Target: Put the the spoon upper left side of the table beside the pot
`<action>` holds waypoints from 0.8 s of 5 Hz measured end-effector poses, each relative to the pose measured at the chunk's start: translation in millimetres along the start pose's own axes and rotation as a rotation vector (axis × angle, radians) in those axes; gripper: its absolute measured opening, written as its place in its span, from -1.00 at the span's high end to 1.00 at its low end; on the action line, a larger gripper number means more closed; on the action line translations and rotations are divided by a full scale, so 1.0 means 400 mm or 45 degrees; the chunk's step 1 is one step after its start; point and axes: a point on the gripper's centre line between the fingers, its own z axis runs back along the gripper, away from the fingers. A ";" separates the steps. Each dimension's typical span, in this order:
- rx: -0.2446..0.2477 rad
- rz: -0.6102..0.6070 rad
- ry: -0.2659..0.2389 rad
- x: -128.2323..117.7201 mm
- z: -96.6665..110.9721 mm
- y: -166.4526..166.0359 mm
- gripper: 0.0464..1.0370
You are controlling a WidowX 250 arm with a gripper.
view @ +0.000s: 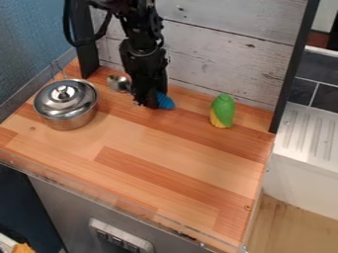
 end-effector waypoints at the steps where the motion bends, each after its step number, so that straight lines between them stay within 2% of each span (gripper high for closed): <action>1: 0.020 -0.014 -0.001 0.002 0.009 -0.005 -0.60; 2: 0.011 -0.016 0.003 0.000 0.006 -0.005 -0.96; 3: 0.013 -0.018 0.012 -0.003 0.017 -0.002 -0.95; 4: -0.007 -0.023 0.039 -0.013 0.053 -0.009 -0.94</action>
